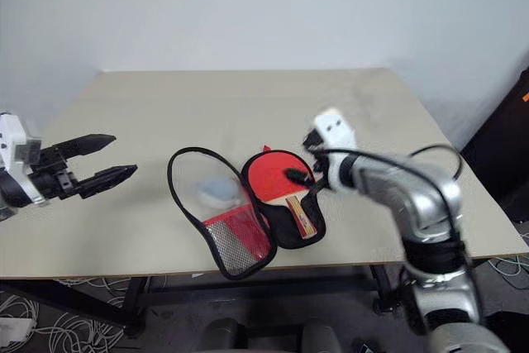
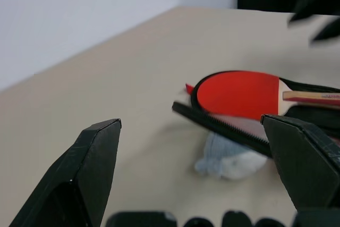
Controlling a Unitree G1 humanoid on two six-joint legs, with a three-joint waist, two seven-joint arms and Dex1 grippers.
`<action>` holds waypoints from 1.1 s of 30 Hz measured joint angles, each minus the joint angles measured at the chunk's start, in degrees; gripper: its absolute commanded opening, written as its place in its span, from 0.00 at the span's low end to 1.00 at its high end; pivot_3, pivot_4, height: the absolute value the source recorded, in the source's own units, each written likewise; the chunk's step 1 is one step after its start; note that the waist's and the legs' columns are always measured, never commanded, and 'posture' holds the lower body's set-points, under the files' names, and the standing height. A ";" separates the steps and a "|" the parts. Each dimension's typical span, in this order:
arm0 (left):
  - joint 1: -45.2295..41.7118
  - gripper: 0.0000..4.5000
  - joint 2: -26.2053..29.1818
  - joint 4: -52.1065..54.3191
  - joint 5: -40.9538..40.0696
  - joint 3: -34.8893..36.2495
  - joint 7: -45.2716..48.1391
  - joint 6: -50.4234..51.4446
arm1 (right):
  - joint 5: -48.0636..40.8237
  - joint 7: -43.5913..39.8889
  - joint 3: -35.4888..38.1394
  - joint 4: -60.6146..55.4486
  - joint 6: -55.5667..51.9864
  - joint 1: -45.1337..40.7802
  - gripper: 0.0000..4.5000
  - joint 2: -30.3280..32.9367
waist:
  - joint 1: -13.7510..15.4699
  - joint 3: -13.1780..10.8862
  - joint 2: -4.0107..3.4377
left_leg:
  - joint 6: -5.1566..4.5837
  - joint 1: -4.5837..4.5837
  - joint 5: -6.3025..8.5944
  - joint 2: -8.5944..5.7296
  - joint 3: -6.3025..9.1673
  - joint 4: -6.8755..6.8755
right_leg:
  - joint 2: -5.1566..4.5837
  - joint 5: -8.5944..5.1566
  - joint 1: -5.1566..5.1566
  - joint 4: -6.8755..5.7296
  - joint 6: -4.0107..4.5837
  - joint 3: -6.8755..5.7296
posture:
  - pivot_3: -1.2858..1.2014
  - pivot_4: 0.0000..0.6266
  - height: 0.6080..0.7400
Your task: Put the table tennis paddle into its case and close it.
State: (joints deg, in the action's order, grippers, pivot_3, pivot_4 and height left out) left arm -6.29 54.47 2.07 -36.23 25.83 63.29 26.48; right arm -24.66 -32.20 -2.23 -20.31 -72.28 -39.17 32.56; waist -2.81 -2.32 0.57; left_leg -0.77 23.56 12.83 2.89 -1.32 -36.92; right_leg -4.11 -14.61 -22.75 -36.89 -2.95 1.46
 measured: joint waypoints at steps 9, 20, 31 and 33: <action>14.11 0.47 0.24 -2.55 2.15 0.97 4.57 0.46 | 2.99 -5.78 -0.19 15.03 11.76 -4.36 1.00 6.65 | 0.13 0.00 0.01 | 0.00 0.05 0.00 0.07 -0.29 0.03 | -0.04 0.02 -0.27 -0.07 0.06 0.20 | 0.52 0.00 1.00; 11.91 0.31 -12.00 8.73 7.05 -16.42 -3.56 1.01 | 2.92 -5.99 -2.50 15.54 13.02 -6.83 1.00 2.57 | 0.14 0.04 0.08 | -0.03 0.04 0.02 0.05 -0.69 -0.01 | 0.04 0.05 -0.45 -0.25 0.02 0.68 | 0.52 0.00 1.00; -3.81 0.31 -22.50 5.00 9.09 -25.29 -9.98 2.55 | 7.40 -5.12 -2.93 23.78 19.89 -9.03 1.00 3.06 | 0.28 0.06 0.10 | -0.08 0.05 0.03 0.01 -0.76 -0.14 | 0.05 0.05 -0.44 -0.36 -0.01 0.80 | 0.52 0.00 1.00; -7.26 0.31 -25.79 4.99 9.16 -27.75 -11.32 3.43 | 8.63 -4.54 -2.92 26.08 20.93 -9.06 1.00 3.12 | 0.22 0.06 0.12 | -0.12 0.08 0.06 0.01 -0.76 -0.21 | 0.06 0.06 -0.43 -0.36 -0.03 0.84 | 0.52 0.00 1.00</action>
State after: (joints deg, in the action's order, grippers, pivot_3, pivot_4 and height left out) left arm -13.55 28.68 7.07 -27.08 -1.91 51.97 29.91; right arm -16.03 -36.75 -5.15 5.77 -51.36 -48.23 35.69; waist -2.60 -2.26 0.69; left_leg -0.89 23.63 12.89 2.89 -2.08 -37.13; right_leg -4.06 -14.55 -23.19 -37.25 -2.98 2.30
